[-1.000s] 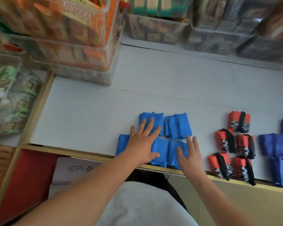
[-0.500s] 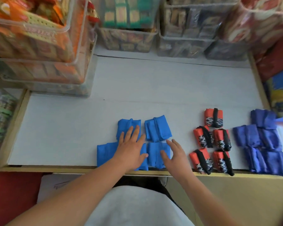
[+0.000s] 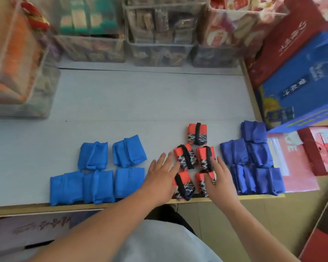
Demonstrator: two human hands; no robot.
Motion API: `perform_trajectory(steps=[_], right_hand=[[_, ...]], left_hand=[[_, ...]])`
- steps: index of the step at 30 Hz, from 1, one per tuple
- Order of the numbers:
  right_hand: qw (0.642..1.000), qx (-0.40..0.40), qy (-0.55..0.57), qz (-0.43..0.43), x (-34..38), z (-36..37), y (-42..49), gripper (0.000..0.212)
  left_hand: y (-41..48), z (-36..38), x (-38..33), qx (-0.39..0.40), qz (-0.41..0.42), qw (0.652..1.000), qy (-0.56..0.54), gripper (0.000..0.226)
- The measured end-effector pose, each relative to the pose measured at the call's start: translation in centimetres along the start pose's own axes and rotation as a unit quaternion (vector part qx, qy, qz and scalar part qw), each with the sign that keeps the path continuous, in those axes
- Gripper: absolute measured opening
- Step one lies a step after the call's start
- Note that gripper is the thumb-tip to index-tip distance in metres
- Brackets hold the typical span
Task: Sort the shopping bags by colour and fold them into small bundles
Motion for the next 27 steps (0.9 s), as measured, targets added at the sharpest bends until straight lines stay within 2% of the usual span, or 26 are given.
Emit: perform_trajectory(steps=[3, 6, 9, 13, 15, 17, 20, 21, 23, 27], right_hand=[[0.994, 0.072, -0.065, -0.054, -2.5, 0.9, 1.7, 0.078], [0.979, 0.124, -0.105, -0.126, -3.1, 1.7, 2.8, 0.078], [0.970, 0.159, -0.144, -0.115, -4.0, 2.3, 3.7, 0.080], [0.969, 0.157, -0.149, -0.117, -4.1, 3.4, 3.8, 0.080], [0.974, 0.139, -0.145, -0.108, -3.9, 3.5, 3.7, 0.077], [0.980, 0.078, -0.135, -0.123, -2.9, 2.2, 4.1, 0.068], [0.982, -0.021, -0.094, -0.165, -1.7, -0.5, 6.5, 0.055], [0.980, -0.024, -0.091, -0.177, -1.1, -0.8, 7.8, 0.053], [0.978, 0.009, -0.110, -0.175, 0.0, -0.6, 10.8, 0.056], [0.962, 0.126, -0.164, -0.179, 1.9, 2.5, 14.4, 0.073]], left_hand=[[3.1, 1.2, -3.1, 0.019, -0.017, 1.000, 0.018, 0.094], [5.1, 2.7, -4.0, 0.045, -0.042, 0.997, 0.048, 0.106], [5.2, 3.4, -3.4, 0.049, -0.059, 0.995, 0.057, 0.106], [4.9, 3.4, -2.6, 0.046, -0.057, 0.996, 0.051, 0.105], [4.8, 3.1, -2.3, 0.038, -0.051, 0.997, 0.043, 0.101], [4.7, 2.8, -2.3, 0.012, -0.040, 0.999, 0.007, 0.091], [4.5, 1.8, -2.8, -0.061, -0.037, 0.996, -0.057, 0.076], [4.4, 1.2, -2.7, -0.083, -0.050, 0.992, -0.077, 0.073], [4.2, 0.2, -2.3, -0.108, -0.084, 0.984, -0.114, 0.069], [3.0, -2.2, -1.9, -0.141, -0.140, 0.965, -0.170, 0.059]])
Point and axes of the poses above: each hand's wrist, its own y-axis towards the middle knuckle, its own z-axis out of the palm, x = y × z, the point moved 9 cm from there along y, towards the middle knuckle, and after that the axes turned 4 degrees about z, right-handed, at the moved point
